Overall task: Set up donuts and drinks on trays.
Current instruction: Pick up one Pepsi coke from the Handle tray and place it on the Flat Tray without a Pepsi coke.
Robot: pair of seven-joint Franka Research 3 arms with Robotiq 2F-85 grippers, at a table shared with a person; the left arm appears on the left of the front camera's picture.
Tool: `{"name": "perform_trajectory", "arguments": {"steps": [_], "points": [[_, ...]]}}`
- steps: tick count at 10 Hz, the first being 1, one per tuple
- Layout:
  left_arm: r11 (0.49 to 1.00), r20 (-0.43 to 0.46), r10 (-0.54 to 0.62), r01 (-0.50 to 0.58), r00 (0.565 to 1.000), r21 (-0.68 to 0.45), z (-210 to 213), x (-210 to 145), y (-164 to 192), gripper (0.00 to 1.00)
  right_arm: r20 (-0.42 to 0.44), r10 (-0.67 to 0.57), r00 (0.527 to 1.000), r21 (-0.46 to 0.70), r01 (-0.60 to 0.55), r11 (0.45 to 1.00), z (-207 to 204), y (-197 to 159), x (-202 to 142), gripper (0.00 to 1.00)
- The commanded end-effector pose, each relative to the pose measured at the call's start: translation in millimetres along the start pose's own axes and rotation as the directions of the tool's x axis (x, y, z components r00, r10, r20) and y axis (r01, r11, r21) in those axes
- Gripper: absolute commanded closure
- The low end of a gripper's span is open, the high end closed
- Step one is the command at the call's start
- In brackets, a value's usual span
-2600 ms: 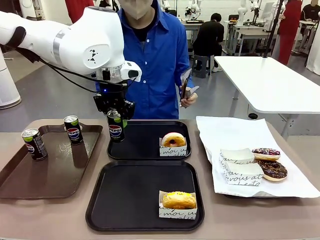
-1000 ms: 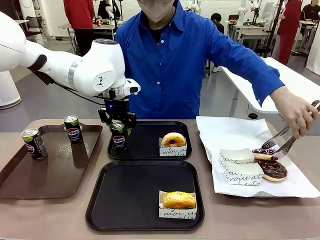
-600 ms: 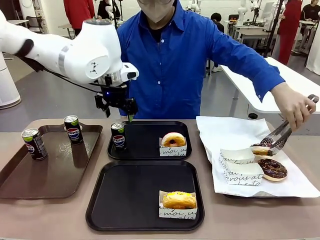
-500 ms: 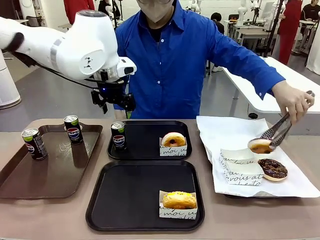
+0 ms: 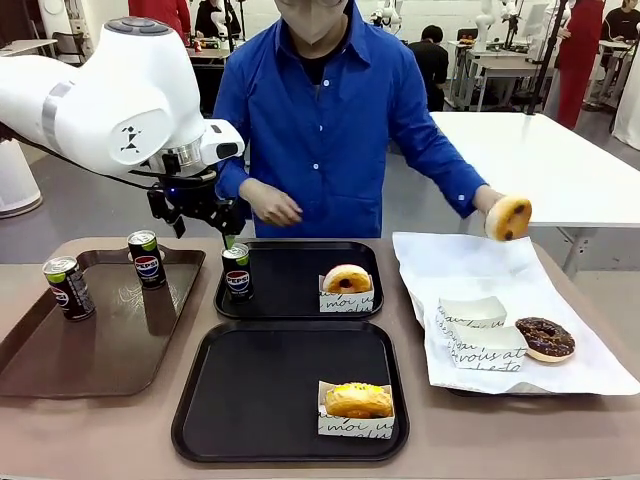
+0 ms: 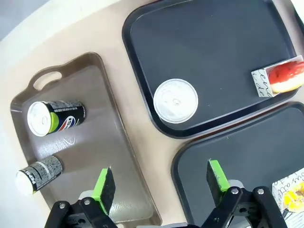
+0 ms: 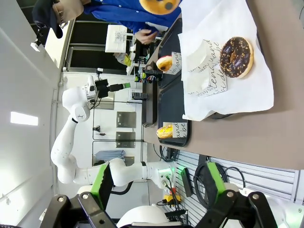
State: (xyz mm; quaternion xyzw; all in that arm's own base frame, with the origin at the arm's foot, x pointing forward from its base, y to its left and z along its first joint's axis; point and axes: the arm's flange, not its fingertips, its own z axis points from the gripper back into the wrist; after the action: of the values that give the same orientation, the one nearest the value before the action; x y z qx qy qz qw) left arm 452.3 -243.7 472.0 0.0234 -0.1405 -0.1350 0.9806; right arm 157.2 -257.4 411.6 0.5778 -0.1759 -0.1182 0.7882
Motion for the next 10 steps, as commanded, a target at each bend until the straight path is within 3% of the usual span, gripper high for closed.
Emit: {"name": "perform_trajectory", "arguments": {"steps": [1, 4, 5, 7, 10], "points": [[1.000, 0.014, -0.006, 0.006, 1.000, -0.011, 4, 10, -6, 0.00, 0.004, 0.014, 1.000, 0.014, -0.015, 1.000, 1, 1, -1, 0.00], [1.000, 0.010, -0.007, 0.007, 1.000, -0.005, 4, 4, -5, 0.00, 0.004, 0.014, 1.000, 0.014, -0.015, 1.000, 1, 1, -1, 0.00], [0.998, 0.006, 0.041, -0.041, 0.999, -0.049, 19, 14, 8, 0.00, 0.004, 0.014, 1.000, 0.014, -0.015, 1.000, 1, 1, -1, 0.00], [0.991, 0.006, 0.123, -0.123, 0.992, -0.047, 32, 37, 55, 0.00, 0.004, 0.014, 1.000, 0.014, -0.015, 1.000, 1, 1, -1, 0.00], [0.922, 0.021, 0.386, -0.386, 0.922, 0.001, 44, 12, 166, 0.00, 0.004, 0.014, 1.000, 0.014, -0.015, 1.000, 1, 1, -1, 0.00]]}}
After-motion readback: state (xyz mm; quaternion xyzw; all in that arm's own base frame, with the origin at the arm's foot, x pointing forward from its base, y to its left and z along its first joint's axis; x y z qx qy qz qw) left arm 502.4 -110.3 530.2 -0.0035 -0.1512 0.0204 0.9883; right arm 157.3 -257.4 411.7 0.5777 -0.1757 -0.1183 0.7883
